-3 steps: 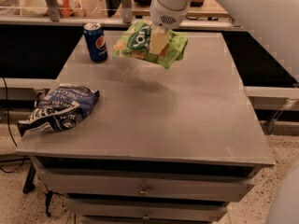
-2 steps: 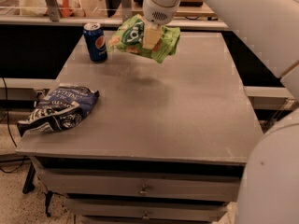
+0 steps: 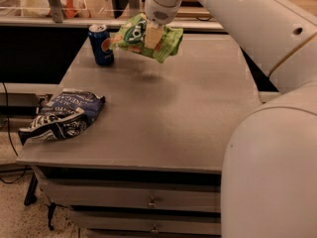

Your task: Move green rice chip bag near pepsi can

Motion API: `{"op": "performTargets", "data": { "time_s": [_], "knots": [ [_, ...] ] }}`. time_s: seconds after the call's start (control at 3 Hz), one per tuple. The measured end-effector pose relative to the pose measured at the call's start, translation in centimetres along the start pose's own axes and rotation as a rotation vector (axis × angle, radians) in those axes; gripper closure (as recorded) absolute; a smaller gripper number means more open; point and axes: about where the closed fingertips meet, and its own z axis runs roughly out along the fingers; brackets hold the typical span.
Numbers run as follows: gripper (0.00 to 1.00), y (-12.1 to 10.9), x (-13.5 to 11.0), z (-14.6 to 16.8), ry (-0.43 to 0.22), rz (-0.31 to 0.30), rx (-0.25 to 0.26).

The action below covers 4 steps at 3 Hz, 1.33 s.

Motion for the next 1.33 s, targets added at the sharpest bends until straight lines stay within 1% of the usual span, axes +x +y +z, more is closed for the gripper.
{"op": "performTargets", "data": {
  "time_s": [1.0, 1.33],
  "knots": [
    [0.12, -0.94, -0.89, 1.04, -0.013, 0.022, 0.006],
    [0.00, -1.21, -0.73, 1.00, -0.015, 0.025, 0.008]
  ]
}}
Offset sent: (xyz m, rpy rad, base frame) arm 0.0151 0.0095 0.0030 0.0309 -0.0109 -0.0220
